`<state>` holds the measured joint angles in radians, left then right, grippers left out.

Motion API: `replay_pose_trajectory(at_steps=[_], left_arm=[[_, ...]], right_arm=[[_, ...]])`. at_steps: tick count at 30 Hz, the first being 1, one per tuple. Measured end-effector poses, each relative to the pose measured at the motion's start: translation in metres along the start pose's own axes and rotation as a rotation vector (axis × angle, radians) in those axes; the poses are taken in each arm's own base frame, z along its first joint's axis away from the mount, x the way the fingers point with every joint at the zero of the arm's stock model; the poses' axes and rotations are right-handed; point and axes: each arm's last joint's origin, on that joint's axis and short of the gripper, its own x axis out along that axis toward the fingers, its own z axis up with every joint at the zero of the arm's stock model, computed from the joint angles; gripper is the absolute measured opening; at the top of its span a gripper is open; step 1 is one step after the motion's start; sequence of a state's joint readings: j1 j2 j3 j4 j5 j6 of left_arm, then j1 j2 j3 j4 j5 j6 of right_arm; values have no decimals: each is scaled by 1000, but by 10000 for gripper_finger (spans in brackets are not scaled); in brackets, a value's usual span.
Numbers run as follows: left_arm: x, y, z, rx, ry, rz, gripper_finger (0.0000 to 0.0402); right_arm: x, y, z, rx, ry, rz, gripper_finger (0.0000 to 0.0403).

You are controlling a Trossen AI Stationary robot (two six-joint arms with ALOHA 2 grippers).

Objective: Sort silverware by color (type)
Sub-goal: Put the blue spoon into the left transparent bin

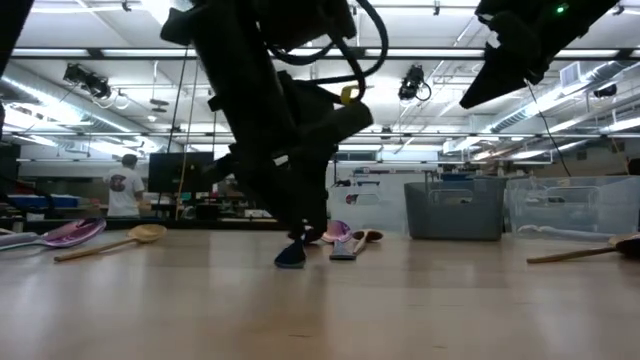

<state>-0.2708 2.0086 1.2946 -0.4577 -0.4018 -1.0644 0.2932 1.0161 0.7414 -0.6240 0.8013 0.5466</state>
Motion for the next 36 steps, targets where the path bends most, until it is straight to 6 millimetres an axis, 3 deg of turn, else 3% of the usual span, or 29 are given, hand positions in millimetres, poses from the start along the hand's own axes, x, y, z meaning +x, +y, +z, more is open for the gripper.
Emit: replay_pose_trajectory(at_steps=[11, 18, 27, 36], left_arm=[[-42, -24, 0, -10, -61, 131, 142], [-34, -10, -10, -51, 16, 280, 142], [-8, -11, -20, -52, 59, 305, 142], [3, -5, -20, -41, 114, 326, 142]], right_arm=[[-5, 2, 0, -56, -55, -39, 82], [-5, 4, 4, -59, -77, -20, 82], [-5, 4, 5, -65, -83, -13, 82], [-4, 4, 5, -63, -82, -16, 82]])
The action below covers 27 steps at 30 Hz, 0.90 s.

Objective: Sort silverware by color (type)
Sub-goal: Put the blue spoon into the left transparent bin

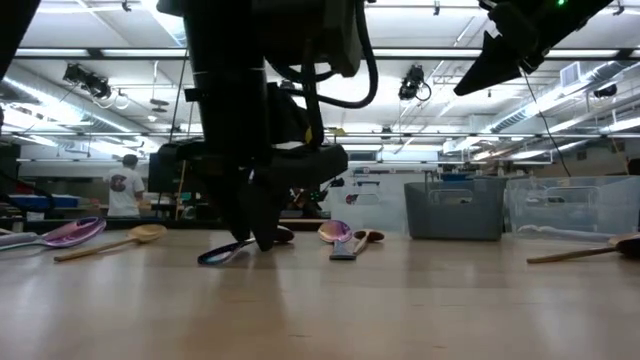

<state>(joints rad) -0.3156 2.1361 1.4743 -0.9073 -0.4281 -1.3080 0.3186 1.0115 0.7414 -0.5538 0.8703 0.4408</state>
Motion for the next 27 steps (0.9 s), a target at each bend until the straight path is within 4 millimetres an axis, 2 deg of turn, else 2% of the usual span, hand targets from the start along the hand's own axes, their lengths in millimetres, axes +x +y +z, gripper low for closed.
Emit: replay_pose_trajectory(at_steps=[5, 8, 12, 16, 20, 27], left_arm=[[10, 5, 0, 35, 45, -7, 135], [11, 5, 0, 75, 44, -10, 101], [11, 4, 0, 144, 30, -15, 27], [6, 8, 7, 209, -5, -13, 22], [4, 20, 23, 285, -47, 47, 23], [-12, 41, 72, 339, -114, 9, 22]], right_arm=[[0, 0, 0, -7, 5, 11, 82], [0, 2, 0, -2, 18, 47, 82], [0, 2, 0, -2, 25, 63, 82], [0, 1, 0, -19, 16, 44, 82], [2, -1, 1, -33, 18, 30, 82], [6, -5, -1, -82, 43, 0, 82]])
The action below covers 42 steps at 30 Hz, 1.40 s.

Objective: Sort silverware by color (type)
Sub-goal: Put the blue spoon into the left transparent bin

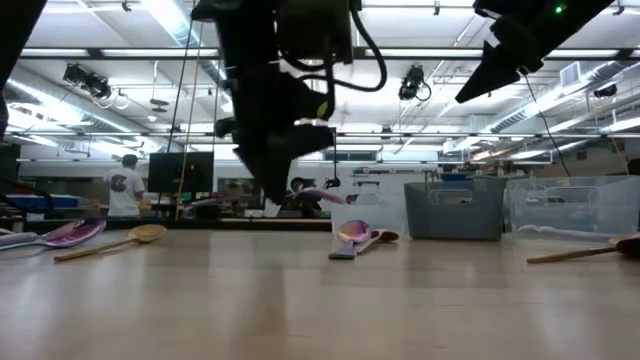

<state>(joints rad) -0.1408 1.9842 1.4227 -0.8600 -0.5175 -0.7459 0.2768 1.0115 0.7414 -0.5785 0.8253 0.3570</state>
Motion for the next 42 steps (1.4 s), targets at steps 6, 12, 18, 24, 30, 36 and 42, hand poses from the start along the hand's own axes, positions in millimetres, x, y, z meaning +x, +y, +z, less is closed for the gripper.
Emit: replay_pose_trajectory(at_steps=[6, 12, 18, 24, 30, 36, 42], left_arm=[[-7, 27, 32, 31, -114, -17, 22], [-2, 43, 66, 30, -273, -71, 23], [7, 61, 90, 27, -377, -71, 26], [15, 77, 113, 37, -503, -51, 27], [23, 96, 133, 20, -617, -42, 28], [30, 111, 142, -11, -650, -70, 29], [30, 117, 148, -20, -694, -67, 29]], right_arm=[[4, -5, -1, 2, 29, -22, 82], [7, -8, 0, 17, 35, -34, 82], [7, -8, 0, 21, 33, -32, 82], [7, -7, 0, 41, 39, -13, 82], [7, -7, 0, 57, 39, -13, 82], [7, -8, 0, 49, 36, -20, 82], [8, -7, 3, 44, 13, -20, 82]])
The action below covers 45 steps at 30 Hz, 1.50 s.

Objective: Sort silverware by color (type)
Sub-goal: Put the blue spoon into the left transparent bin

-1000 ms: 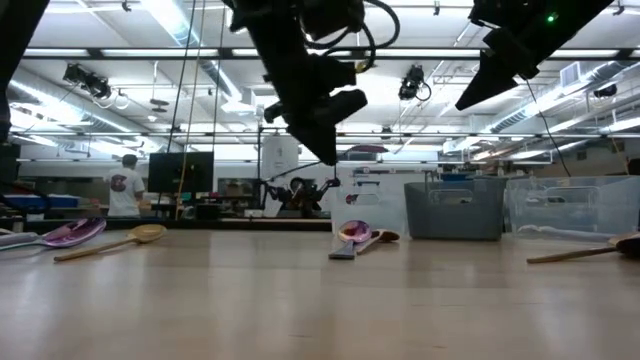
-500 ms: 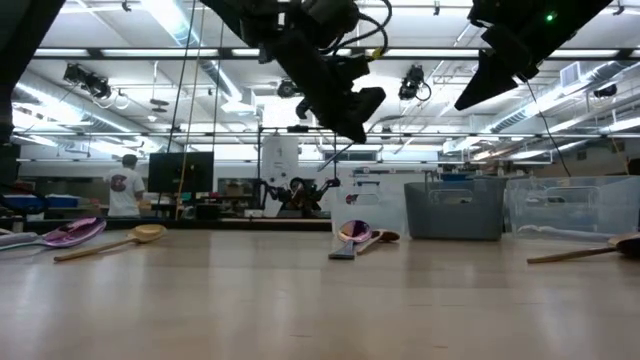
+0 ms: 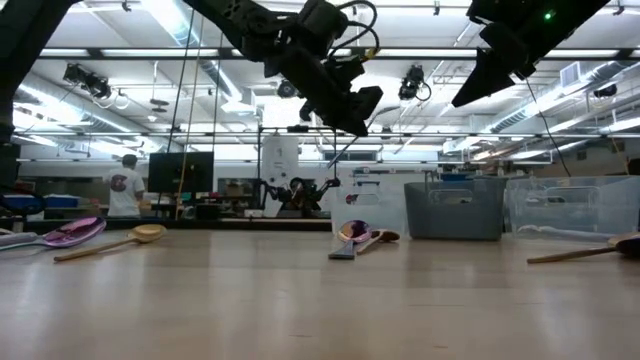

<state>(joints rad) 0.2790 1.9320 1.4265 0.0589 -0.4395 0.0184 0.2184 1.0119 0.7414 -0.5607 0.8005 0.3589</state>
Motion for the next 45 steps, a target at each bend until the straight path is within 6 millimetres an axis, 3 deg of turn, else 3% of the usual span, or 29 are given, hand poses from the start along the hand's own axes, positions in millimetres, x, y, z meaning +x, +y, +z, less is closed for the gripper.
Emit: replay_pose_trajectory(at_steps=[9, 22, 33, 45], left_arm=[[9, -4, 6, 8, -134, 7, 29], [43, 6, -21, -42, -96, 15, 29], [50, 9, -22, -52, -141, -9, 29], [71, -1, -54, -80, -56, -17, 29]], right_arm=[[0, 0, 1, -9, -5, -1, 82], [2, -2, 0, -9, 5, -14, 82], [2, -2, 0, -8, 4, -13, 82], [2, -2, 0, -7, 9, -2, 82]])
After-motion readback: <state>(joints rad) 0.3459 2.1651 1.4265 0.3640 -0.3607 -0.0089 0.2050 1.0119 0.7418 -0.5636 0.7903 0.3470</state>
